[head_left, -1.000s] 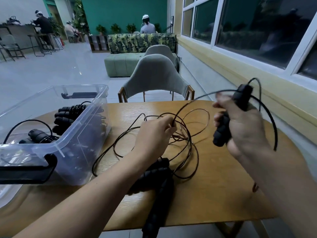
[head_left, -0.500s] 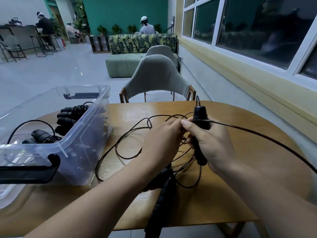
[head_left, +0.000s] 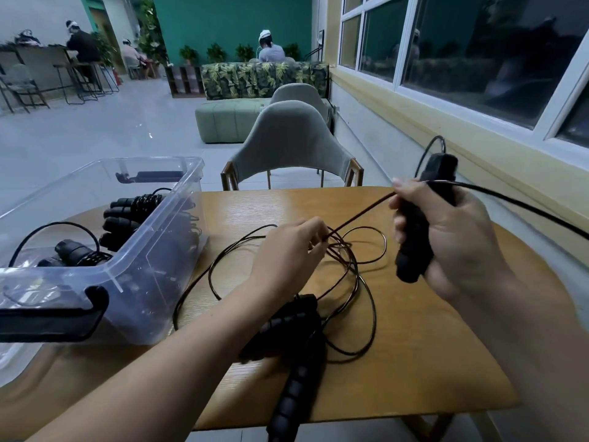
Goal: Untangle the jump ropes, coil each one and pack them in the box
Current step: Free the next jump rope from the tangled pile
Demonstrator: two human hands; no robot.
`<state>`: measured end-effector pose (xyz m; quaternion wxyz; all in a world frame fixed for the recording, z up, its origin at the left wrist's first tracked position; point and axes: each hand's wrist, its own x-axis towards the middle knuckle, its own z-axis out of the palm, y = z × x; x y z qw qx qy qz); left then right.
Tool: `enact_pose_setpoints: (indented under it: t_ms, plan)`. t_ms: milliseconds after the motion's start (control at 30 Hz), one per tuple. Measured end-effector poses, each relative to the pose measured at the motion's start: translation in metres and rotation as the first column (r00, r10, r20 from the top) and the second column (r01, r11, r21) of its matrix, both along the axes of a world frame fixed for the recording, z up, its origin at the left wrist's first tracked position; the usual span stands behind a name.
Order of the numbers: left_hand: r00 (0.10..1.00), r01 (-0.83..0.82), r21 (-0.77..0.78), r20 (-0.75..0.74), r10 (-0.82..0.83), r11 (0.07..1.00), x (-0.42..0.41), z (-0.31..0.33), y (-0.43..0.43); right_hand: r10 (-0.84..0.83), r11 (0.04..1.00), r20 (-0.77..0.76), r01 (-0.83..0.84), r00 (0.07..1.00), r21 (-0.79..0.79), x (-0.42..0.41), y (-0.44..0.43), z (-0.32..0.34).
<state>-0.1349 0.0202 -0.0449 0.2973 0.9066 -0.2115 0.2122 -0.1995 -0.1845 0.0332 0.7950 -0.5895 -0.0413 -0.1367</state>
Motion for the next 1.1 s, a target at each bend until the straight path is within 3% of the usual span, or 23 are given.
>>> enact_pose_setpoints:
  t_ms: [233,533,733,1100]
  plan:
    - [0.998,-0.009,-0.042,0.062,0.012,0.999,0.0,0.003,-0.003,-0.017,0.998,-0.073,0.021,0.997,0.053,0.008,-0.002,-0.007]
    - [0.967,0.063,0.029,0.246,-0.068,0.998,-0.018,0.016,-0.017,0.096,0.981,-0.06,-0.104,0.994,-0.165,0.007,0.032,-0.039]
    - [0.973,0.111,0.026,0.201,-0.114,0.994,-0.016,0.007,-0.011,0.038,0.966,-0.01,-0.04,0.999,-0.255,0.004,0.039,-0.041]
    - [1.0,0.008,0.032,0.006,-0.008,0.999,0.017,-0.023,0.007,0.044,0.997,0.077,-0.039,0.996,-0.072,-0.012,0.01,0.005]
